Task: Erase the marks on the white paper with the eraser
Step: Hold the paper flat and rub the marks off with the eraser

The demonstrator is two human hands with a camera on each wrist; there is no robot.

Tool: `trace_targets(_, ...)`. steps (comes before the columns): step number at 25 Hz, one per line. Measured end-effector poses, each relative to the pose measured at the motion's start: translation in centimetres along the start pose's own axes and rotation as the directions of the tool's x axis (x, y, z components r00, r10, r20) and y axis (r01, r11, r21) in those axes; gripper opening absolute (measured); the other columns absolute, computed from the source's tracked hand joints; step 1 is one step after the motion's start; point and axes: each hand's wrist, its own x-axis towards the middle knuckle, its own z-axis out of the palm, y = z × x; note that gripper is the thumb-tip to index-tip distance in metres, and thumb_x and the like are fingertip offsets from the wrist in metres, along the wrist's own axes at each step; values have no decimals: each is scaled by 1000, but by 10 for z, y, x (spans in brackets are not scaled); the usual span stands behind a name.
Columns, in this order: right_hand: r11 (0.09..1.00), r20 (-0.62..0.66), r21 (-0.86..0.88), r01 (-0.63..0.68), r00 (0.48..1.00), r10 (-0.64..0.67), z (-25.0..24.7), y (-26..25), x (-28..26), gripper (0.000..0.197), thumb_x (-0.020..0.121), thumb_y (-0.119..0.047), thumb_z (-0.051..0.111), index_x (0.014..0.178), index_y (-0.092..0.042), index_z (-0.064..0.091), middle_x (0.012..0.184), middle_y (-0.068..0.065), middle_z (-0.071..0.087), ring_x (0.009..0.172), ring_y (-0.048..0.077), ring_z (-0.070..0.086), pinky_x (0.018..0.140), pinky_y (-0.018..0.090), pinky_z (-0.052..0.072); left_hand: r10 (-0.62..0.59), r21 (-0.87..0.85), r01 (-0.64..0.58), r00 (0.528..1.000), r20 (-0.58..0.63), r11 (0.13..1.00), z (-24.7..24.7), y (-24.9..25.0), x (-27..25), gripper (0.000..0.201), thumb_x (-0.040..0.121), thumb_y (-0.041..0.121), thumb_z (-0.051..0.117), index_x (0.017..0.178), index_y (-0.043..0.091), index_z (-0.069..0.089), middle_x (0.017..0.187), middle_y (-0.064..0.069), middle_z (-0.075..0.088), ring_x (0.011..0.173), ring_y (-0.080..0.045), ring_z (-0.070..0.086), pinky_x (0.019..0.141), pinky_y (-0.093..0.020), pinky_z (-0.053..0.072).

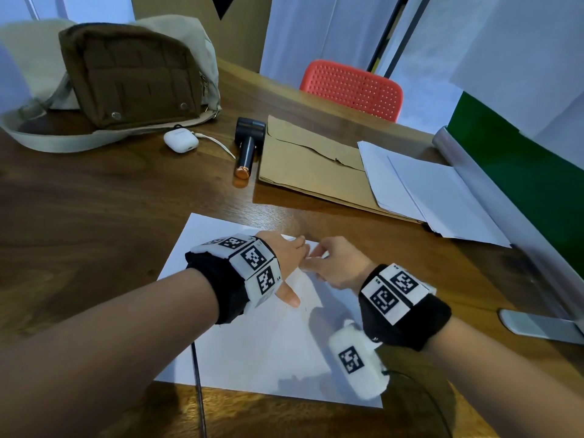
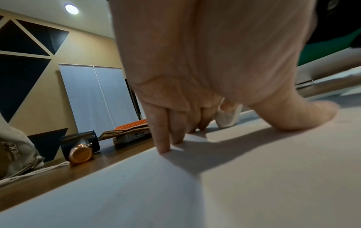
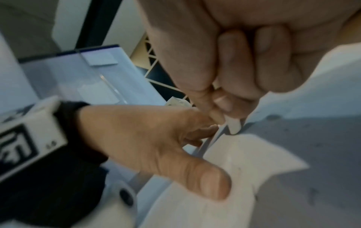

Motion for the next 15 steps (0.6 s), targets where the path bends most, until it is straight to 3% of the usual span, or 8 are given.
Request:
trace_targets(2, 999, 11, 14, -45, 999, 44, -3, 1, 2, 16, 86, -21, 60, 86, -5, 58, 63, 4, 52, 44, 10, 40, 40, 18, 32, -23, -11, 23, 1000, -5, 1000, 1, 0, -1, 101, 79, 60, 59, 151, 10, 9, 160, -4, 2, 139, -27, 33, 104, -38, 38)
trace_targets(6, 995, -150, 23, -93, 984, 95, -19, 11, 16, 24, 85, -21, 59, 96, 1, 62, 79, 11, 61, 55, 14, 49, 51, 24, 40, -106, 21, 106, 994, -3, 994, 1, 4, -3, 106, 77, 63, 59, 149, 3, 9, 158, -13, 5, 129, -32, 44, 93, -38, 46)
trace_targets(10, 999, -9, 41, -28, 1000, 28, 4, -5, 8, 16, 87, -19, 57, 90, -3, 58, 68, 6, 56, 48, 12, 43, 44, 20, 34, -100, 30, 99, 995, 13, 995, -3, 6, -5, 103, 80, 64, 53, 150, 2, 8, 158, -15, 5, 130, -31, 44, 95, -37, 46)
trace_targets(12, 998, -43, -32, -46, 998, 44, -5, -2, 14, 21, 87, -21, 59, 96, -3, 60, 74, 7, 58, 58, 16, 50, 46, 20, 34, -101, 49, 101, 995, 5, 994, -4, 6, -6, 105, 81, 65, 52, 150, 1, 5, 159, -14, 1, 132, -31, 42, 96, -36, 45)
trace_targets(15, 986, -184, -113, -121, 978, 99, -25, 13, 23, 33, 85, -24, 59, 109, -1, 60, 96, 12, 63, 84, 24, 58, 51, 22, 37, -113, 53, 112, 993, 18, 992, -5, 7, -8, 109, 80, 65, 52, 150, 1, -2, 159, -12, -3, 135, -31, 37, 99, -36, 42)
